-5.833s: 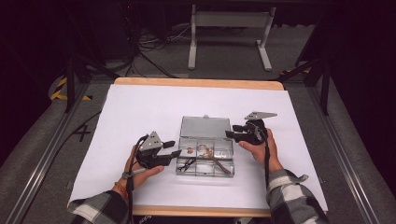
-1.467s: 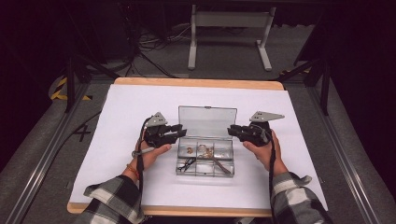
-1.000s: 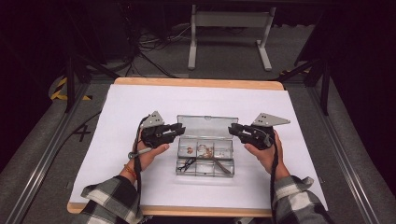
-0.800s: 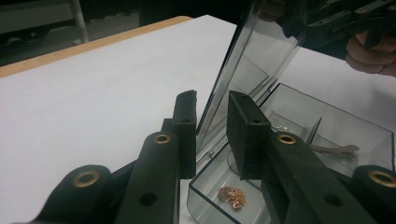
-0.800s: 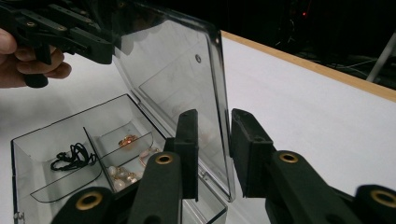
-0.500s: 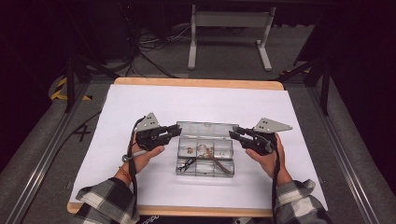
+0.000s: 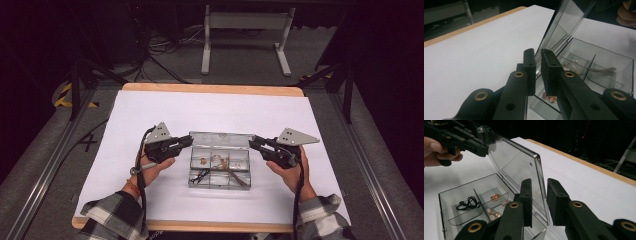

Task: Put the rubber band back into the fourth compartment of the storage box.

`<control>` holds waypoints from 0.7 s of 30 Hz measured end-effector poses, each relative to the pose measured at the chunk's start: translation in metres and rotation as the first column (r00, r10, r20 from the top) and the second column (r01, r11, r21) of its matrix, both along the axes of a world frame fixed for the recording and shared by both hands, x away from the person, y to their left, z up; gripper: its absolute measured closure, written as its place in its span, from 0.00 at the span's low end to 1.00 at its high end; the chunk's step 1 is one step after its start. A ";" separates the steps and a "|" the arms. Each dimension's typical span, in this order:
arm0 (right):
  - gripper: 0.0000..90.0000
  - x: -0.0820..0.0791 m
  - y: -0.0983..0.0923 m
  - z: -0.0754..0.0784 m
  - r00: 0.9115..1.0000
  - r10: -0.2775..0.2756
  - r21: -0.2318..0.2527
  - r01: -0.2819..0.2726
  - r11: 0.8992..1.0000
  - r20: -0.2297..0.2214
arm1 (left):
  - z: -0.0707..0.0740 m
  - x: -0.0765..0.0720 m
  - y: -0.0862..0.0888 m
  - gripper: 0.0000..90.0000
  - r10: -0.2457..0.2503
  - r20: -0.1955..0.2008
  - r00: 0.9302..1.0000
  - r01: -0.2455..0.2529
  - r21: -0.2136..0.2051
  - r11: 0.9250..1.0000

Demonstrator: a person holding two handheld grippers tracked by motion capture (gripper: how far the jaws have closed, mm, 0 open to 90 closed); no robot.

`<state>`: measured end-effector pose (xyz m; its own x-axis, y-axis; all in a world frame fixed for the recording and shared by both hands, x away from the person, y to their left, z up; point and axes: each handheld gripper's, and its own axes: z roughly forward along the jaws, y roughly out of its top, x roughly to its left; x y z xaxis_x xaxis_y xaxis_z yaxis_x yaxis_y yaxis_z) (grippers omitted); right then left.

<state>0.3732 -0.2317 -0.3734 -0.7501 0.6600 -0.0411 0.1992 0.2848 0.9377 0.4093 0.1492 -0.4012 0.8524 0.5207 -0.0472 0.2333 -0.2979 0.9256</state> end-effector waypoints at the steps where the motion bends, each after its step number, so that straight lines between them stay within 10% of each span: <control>1: 0.86 -0.001 -0.001 0.000 1.000 -0.001 0.002 0.001 1.000 0.002 | 0.000 0.000 0.000 0.92 -0.002 -0.005 1.000 0.002 -0.002 1.000; 21: 0.95 -0.009 -0.004 0.002 1.000 0.013 -0.041 -0.012 0.999 0.019 | 0.004 -0.016 0.013 0.90 0.038 -0.028 0.999 -0.037 0.027 0.999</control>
<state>0.3640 -0.2353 -0.3710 -0.7573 0.6478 -0.0825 0.1771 0.3253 0.9289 0.3930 0.1617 -0.3977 0.8309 0.5535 -0.0566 0.2705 -0.3131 0.9104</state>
